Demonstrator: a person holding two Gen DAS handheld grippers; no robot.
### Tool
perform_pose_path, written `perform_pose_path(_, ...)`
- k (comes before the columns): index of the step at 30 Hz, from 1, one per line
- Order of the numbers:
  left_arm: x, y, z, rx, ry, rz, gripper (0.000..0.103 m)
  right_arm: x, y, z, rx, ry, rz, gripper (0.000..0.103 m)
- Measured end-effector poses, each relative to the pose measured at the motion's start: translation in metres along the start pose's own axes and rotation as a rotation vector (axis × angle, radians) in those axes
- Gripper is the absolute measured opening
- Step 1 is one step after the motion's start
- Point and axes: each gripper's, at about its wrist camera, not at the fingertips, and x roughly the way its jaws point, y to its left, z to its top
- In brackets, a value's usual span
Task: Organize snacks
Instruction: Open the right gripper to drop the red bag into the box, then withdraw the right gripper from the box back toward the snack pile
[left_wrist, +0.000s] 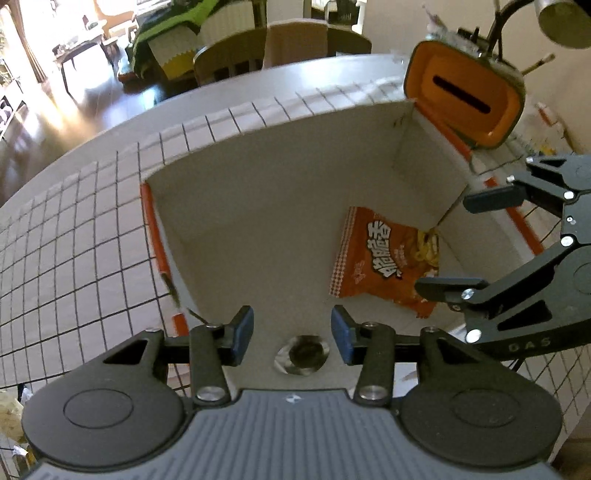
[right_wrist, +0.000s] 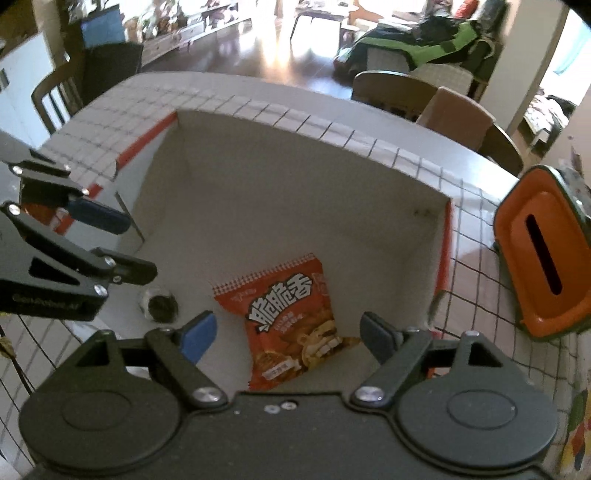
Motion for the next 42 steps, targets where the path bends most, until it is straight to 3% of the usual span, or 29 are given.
perform_pose_path(10,-0.045,0.013,-0.016,0.009,-0.107,-0.022,0.05,-0.046,0.012,-0.008,0.112,-0.124,-0.01,0.088)
perform_pose_path(16,-0.069,0.029,-0.034,0.003,-0.16,-0.035,0.055,-0.071,0.039,-0.009,0.122,-0.182,0.008,0.09)
perform_pose_path(30,-0.133,0.081,-0.1,0.004,-0.302,-0.037,0.071,-0.103,0.119,-0.014,0.184,-0.313,0.085,0.103)
perform_pose_path(42,-0.166,0.134,-0.164,-0.04,-0.349,-0.013,0.082,-0.104,0.181,-0.014,0.213,-0.376,0.148,0.103)
